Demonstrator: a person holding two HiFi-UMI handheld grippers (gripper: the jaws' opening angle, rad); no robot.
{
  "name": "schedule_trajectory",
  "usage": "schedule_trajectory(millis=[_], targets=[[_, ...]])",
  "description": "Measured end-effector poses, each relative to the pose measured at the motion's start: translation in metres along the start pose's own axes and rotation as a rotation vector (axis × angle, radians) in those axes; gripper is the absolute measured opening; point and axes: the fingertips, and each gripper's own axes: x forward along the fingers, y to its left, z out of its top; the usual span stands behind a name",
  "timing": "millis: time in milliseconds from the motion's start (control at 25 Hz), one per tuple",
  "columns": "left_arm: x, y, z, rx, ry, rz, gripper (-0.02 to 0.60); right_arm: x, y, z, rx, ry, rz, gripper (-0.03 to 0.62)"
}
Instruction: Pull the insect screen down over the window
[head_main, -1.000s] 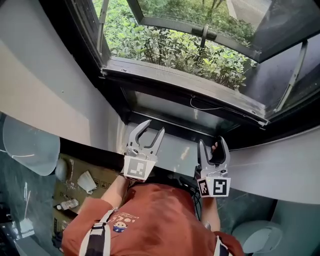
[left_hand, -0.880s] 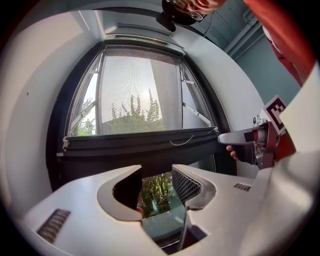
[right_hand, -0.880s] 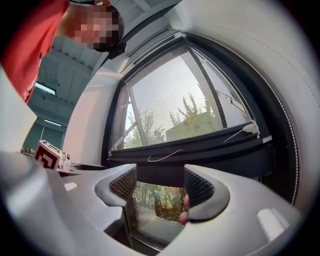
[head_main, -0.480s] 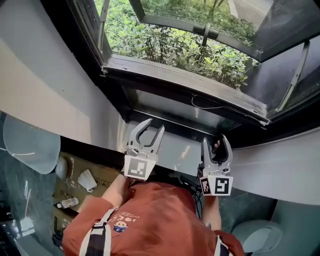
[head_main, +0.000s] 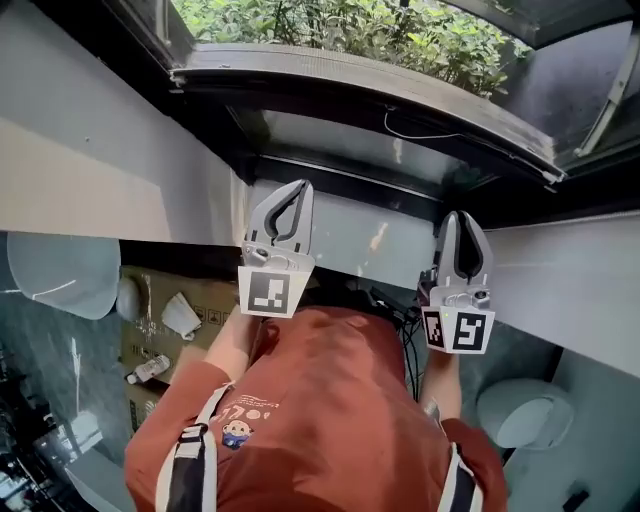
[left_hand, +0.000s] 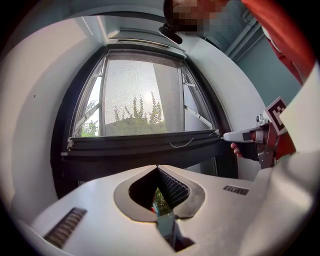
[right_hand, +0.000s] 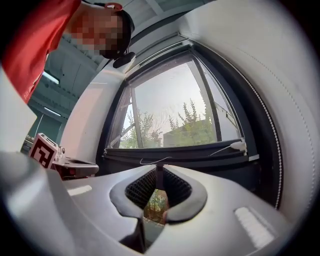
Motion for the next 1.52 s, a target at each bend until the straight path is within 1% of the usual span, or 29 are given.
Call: schedule_trajectory(millis=[80,120,240,400,680,1200,1520], targets=[[-0.001,-0.002,0.001,0.000,-0.006,-0.010,0.005,-0.004,-0.005,0.000,-0.007,0.005,-0.021,0.015],[-0.001,-0.003,0.001,0.001,-0.008,-0.014,0.005,-0.006,-0.007,-0.001,-0.014,0.012,-0.031,0.011],[0.001,-0.006,0.000,0.013,-0.010,-0.022,0.005,-0.008,-0.010,-0.004,-0.039,0.030,-0.045,0.011],[0.003,-0.008,-0.001,0.008,-0.002,-0.027,0.005,-0.005,-0.008,-0.006,-0.055,0.039,-0.043,0.011],[0.006,-0.008,0.005,0.009,-0.027,-0.031,0.005,0.002,-0.002,-0.007,-0.073,0.041,-0.027,0.011],[0.004,-0.003,0.009,0.010,-0.049,-0.011,0.005,0.005,0.001,-0.002,-0.107,0.034,-0.005,0.011],[0.004,-0.005,0.007,-0.006,-0.036,-0.007,0.005,0.006,-0.002,-0.003,-0.116,0.040,-0.020,0.011]])
